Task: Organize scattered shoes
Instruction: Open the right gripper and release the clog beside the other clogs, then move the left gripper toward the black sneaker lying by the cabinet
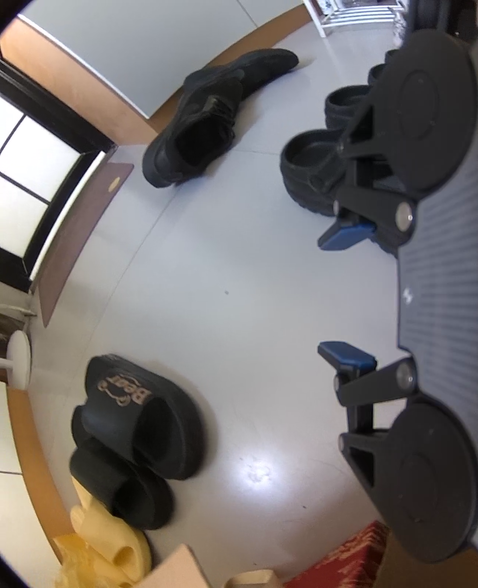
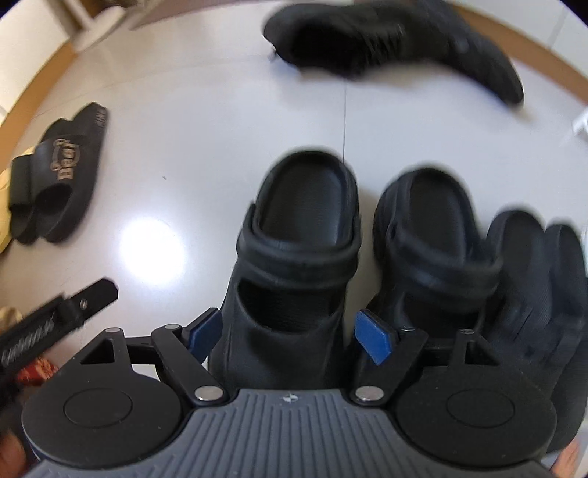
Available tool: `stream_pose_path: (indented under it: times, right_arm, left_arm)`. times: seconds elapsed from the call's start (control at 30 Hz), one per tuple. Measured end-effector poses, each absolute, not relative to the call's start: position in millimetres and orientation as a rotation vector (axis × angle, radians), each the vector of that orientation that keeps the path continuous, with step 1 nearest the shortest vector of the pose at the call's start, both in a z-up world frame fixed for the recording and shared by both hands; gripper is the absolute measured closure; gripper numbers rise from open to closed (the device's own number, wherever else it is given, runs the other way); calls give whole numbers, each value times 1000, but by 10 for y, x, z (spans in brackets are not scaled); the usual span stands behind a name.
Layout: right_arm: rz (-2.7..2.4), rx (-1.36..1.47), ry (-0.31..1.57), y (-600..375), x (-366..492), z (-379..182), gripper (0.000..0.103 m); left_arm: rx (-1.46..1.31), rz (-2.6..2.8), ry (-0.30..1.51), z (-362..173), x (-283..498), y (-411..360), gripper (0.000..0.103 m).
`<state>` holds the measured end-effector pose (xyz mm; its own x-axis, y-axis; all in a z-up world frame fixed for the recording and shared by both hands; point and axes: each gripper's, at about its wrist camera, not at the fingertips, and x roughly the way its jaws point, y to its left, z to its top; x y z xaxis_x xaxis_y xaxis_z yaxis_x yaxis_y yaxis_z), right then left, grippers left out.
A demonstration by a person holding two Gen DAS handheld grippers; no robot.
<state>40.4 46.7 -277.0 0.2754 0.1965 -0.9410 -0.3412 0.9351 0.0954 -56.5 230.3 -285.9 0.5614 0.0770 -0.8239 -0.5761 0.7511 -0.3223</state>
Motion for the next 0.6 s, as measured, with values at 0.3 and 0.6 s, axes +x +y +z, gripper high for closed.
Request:
stream_pose_path:
  times: [0.3, 0.6]
  right_arm:
    - [482, -222, 1107, 41, 559, -2326, 20]
    - [505, -250, 946, -444, 757, -2066, 20]
  left_arm:
    - [-555, 384, 867, -2600, -293, 2074, 44]
    - [-457, 338, 835, -2311, 135, 1678, 44]
